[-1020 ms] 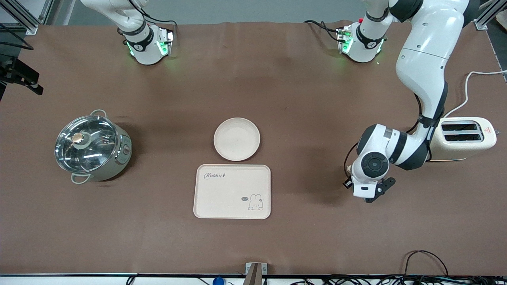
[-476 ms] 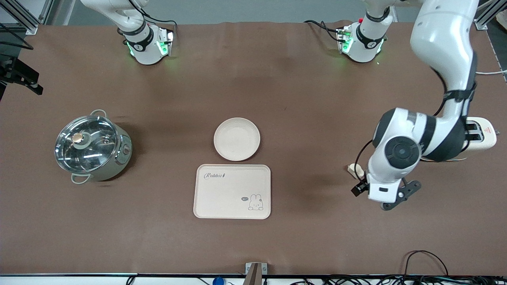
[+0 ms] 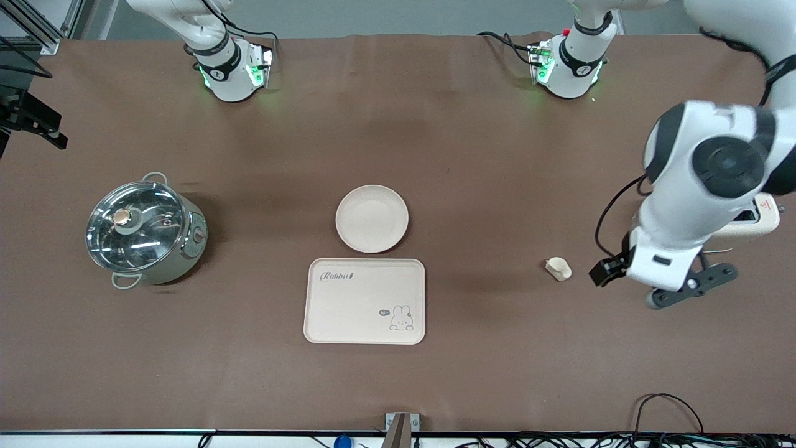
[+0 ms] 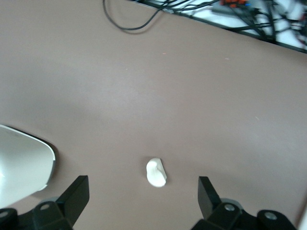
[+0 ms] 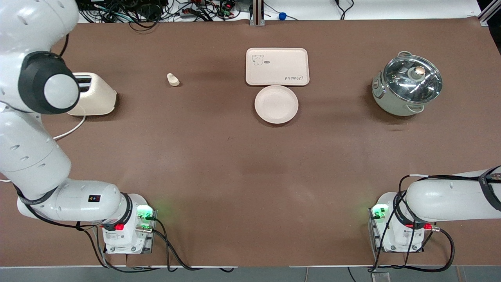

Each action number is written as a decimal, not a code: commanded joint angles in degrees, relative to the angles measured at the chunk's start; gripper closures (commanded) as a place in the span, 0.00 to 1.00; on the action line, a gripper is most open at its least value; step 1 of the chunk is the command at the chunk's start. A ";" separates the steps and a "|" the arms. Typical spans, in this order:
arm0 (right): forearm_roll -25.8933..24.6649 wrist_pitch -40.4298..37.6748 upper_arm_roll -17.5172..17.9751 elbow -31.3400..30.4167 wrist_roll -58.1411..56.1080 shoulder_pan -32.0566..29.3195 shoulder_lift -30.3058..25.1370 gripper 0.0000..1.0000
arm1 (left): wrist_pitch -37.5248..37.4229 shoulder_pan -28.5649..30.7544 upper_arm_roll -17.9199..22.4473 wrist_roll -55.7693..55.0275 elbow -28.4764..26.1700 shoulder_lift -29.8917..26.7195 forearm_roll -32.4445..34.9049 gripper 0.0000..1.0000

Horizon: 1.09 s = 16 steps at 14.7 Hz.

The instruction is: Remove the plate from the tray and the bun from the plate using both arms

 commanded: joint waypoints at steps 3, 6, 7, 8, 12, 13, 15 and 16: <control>-0.55 -0.59 0.24 0.06 -0.57 -0.28 -0.27 0.00 | -8.55 2.42 -0.13 13.64 -1.32 -8.93 -3.80 0.00; -0.55 -0.42 0.15 0.06 -0.48 -0.19 -0.27 0.00 | -11.99 3.47 0.13 19.17 -1.24 -12.71 -3.98 0.00; -0.55 -0.42 0.15 0.06 -0.57 -0.19 -0.27 0.00 | -13.04 3.91 0.30 22.06 -1.24 -13.51 -4.42 0.00; -0.64 -0.59 0.15 0.14 -0.57 -0.19 -0.27 0.00 | -14.62 5.56 0.05 24.96 -1.15 -14.39 -5.90 0.00; -0.73 -0.68 0.24 0.06 -0.57 -0.11 -0.36 0.00 | -17.26 6.02 0.22 26.31 -1.15 -17.73 -8.11 0.00; -0.64 -0.68 0.24 0.06 -0.31 -0.02 -0.27 0.00 | -17.88 6.02 0.22 26.40 -1.24 -18.17 -8.11 0.00; -0.64 -0.68 0.24 0.15 -0.13 -0.02 -0.36 0.00 | -20.42 6.11 0.22 27.10 -1.24 -18.70 -8.11 0.00; -0.64 -0.77 0.24 0.15 -0.05 -0.02 -0.36 0.00 | -20.95 6.11 0.22 27.54 -1.32 -18.96 -8.81 0.00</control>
